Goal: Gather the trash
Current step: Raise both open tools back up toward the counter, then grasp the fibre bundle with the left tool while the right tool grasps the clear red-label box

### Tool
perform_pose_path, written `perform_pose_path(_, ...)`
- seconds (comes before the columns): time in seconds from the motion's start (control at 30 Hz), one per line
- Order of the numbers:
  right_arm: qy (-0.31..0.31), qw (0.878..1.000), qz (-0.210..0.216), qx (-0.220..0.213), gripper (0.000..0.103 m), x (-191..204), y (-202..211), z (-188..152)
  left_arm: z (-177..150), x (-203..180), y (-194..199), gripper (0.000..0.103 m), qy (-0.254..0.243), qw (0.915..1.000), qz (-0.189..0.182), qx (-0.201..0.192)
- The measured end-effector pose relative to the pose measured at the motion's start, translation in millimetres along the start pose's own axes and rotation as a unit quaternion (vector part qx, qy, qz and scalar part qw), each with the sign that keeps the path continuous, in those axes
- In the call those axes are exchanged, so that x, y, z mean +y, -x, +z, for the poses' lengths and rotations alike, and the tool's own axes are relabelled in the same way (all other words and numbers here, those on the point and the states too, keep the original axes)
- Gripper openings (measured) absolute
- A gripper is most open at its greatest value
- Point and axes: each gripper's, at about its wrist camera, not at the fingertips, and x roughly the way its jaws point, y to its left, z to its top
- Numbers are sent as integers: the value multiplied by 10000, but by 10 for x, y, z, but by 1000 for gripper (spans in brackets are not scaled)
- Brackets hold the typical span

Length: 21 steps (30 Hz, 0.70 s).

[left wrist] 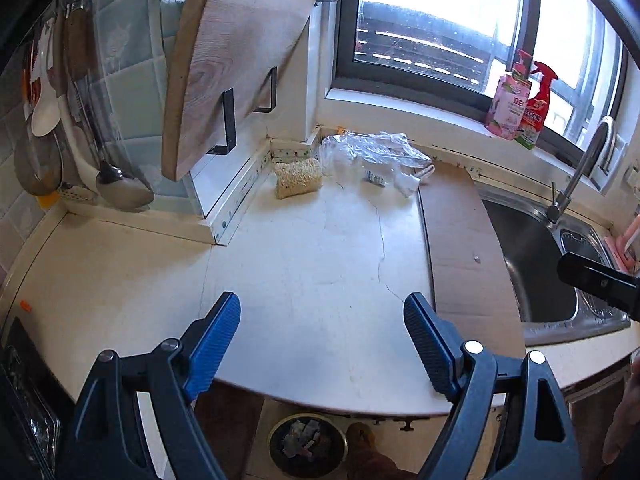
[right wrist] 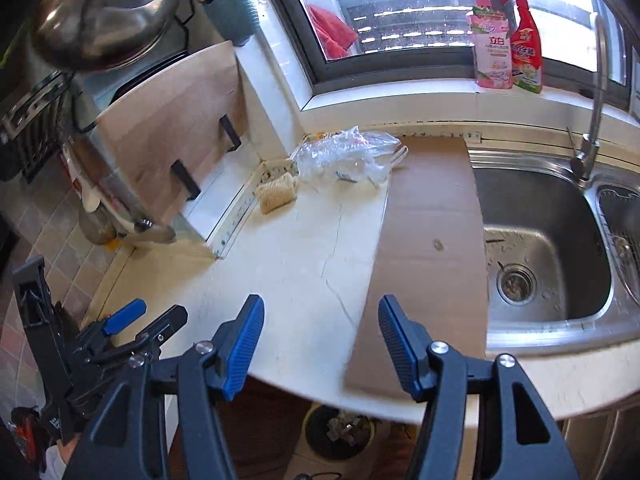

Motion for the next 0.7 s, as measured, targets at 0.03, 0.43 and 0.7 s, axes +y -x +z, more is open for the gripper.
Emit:
perform_pose_path(0.03,-11,10000,27,25,60,-38,-81,102,112,-9,-125,83,22,10000,40,29)
perform_pose_path(0.43,-425,9969,466,474,60,-599,-1607,1417,1122,-47,-1841,83,522,9935,1007,-15)
perform_pose_path(0.7,-1365,9815,864,1032,60,-770,-2644,1749,1400,5,-2541,83,715,9856,1528,-83)
